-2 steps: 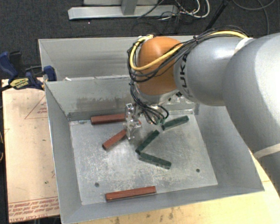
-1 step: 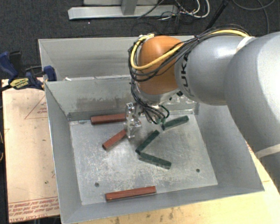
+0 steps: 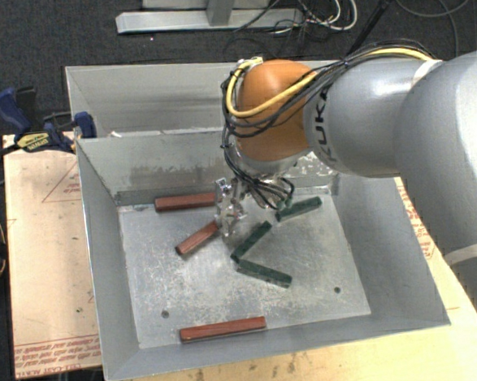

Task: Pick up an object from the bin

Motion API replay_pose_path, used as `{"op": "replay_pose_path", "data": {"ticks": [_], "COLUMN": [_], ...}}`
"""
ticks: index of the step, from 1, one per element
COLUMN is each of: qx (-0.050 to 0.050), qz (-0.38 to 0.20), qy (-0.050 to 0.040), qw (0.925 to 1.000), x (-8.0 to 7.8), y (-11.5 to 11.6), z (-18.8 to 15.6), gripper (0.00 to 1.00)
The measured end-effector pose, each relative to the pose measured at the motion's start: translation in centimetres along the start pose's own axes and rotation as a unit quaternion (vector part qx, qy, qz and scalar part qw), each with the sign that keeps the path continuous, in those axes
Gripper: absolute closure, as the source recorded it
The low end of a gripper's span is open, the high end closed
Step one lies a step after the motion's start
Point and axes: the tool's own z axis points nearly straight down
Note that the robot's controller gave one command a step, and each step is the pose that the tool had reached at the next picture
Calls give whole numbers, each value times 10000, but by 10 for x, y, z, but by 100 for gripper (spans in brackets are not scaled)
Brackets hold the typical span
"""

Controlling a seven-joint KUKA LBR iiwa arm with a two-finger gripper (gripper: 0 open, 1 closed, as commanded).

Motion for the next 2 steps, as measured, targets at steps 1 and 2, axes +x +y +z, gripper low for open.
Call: {"op": "replay_pose_path", "data": {"ticks": [1,2], "qx": [-14,-13], "qz": [530,541], "qy": [66,63], "qw": [9986,9985], "x": [8,8], "y": [7,7], "z": [-29,-31], "gripper": [0,0]}}
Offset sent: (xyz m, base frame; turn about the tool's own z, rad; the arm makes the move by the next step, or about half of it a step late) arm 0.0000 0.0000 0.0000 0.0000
